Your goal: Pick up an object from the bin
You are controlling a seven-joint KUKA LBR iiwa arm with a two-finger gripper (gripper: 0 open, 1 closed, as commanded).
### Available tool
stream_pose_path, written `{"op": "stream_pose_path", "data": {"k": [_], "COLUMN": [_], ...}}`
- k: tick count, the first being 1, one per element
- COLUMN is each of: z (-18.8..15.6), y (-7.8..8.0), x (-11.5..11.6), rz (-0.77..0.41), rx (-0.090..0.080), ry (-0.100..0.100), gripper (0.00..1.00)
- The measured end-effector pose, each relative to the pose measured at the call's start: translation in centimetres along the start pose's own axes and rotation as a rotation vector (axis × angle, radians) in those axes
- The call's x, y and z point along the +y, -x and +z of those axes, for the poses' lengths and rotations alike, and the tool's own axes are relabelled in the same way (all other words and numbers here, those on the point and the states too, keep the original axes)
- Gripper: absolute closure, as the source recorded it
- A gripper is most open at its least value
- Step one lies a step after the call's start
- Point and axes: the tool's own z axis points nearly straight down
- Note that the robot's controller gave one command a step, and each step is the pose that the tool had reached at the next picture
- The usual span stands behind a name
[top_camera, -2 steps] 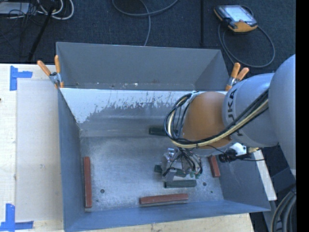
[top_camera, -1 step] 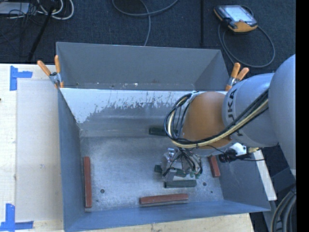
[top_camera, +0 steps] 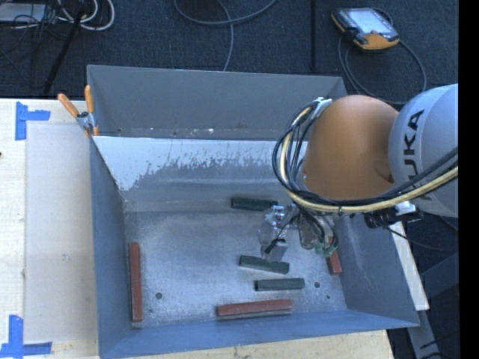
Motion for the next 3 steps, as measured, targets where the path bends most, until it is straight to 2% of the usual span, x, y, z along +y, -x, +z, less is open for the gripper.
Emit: {"op": "stream_pose_path", "data": {"k": [1, 2, 3], "z": [0.0, 0.0, 3.7], "y": [0.0, 0.0, -0.1], "x": [0.0, 0.0, -0.9], "rz": [0.0, 0.0, -0.09], "rx": [0.001, 0.001, -0.002], "ry": [0.0, 0.0, 0.0], "gripper": [0.0, 0.0, 0.0]}}
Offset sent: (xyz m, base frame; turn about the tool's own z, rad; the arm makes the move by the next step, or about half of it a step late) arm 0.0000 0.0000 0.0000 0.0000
